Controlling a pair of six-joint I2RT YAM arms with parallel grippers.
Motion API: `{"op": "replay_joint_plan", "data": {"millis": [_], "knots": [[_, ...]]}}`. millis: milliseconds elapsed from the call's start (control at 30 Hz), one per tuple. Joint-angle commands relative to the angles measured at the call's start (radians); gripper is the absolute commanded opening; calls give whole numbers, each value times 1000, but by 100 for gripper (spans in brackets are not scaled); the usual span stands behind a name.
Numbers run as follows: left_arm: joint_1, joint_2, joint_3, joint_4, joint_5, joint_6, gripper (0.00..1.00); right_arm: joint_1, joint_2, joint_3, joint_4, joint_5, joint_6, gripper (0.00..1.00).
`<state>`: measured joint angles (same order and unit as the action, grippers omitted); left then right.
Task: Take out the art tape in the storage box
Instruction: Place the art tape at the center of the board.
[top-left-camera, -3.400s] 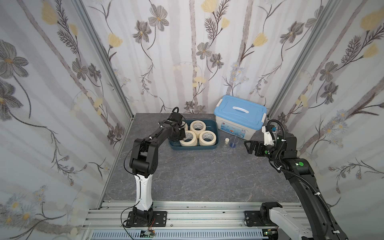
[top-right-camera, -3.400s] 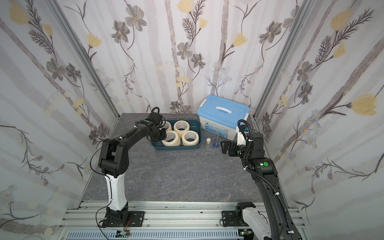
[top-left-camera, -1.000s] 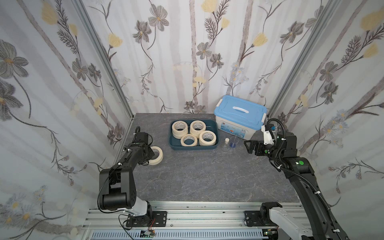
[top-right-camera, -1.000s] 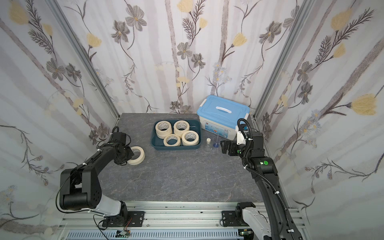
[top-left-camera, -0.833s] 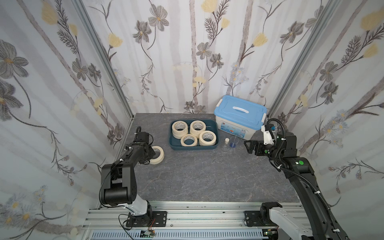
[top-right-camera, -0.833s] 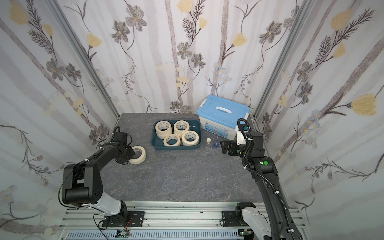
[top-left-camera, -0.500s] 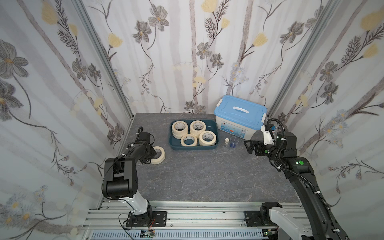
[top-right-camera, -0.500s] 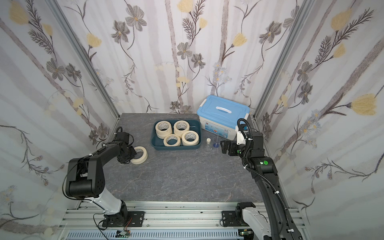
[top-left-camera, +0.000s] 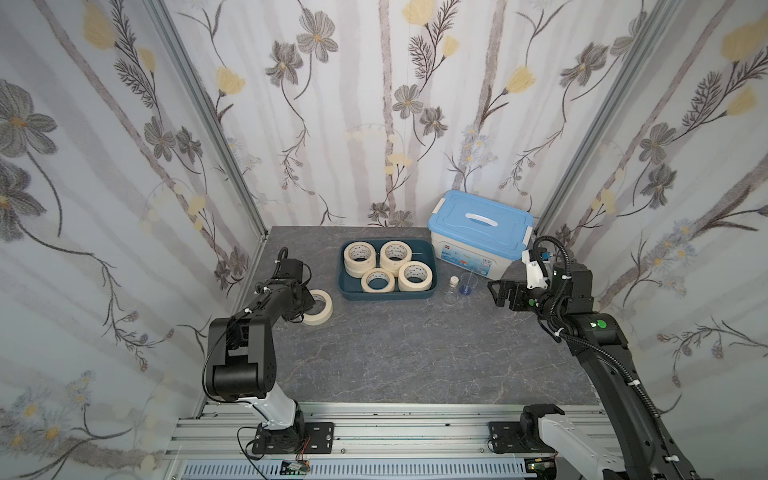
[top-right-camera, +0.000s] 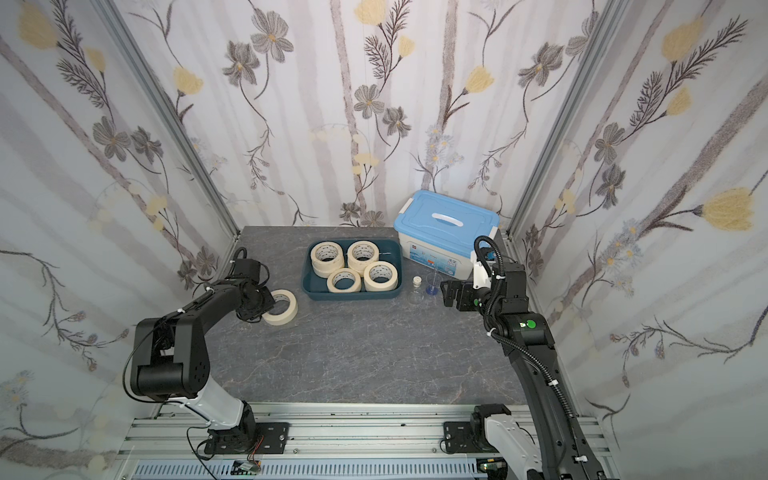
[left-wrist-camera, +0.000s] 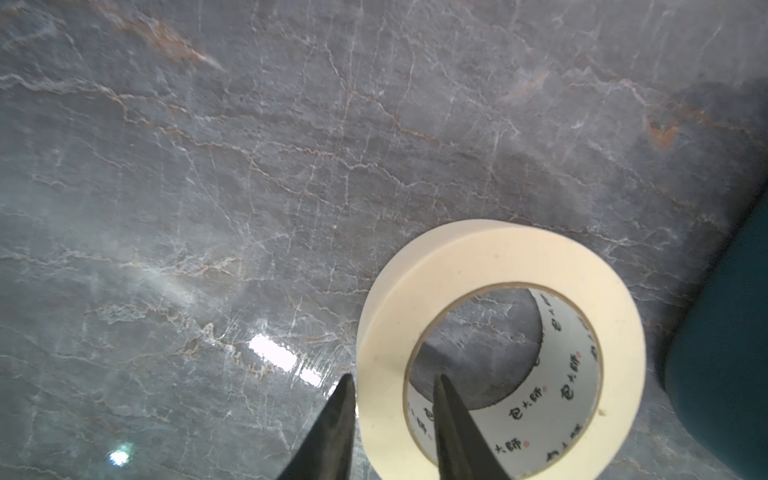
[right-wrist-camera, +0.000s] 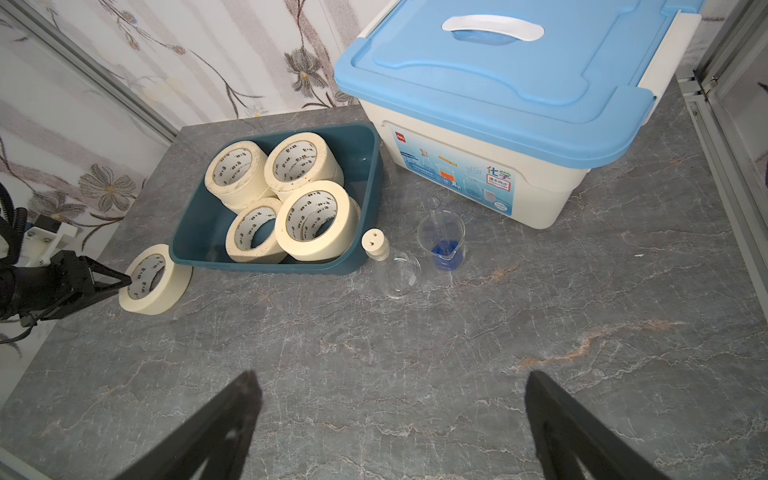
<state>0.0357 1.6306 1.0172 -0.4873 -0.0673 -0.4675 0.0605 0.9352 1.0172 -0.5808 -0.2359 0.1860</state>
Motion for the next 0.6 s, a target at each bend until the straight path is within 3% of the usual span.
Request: {"op": "replay_joint_plan", "data": {"millis": [0,167,567], "knots": [[0,-11,10,-21,-19,9,39,1,1,7,-2,-1,-5,100],[-2,-50,18,-34,-10,11,45,1,-4,9,-3,-2,-5,100],[-107,-201,153,-135,41,59,76,1,-4,14,-3,-13,6,100]]}}
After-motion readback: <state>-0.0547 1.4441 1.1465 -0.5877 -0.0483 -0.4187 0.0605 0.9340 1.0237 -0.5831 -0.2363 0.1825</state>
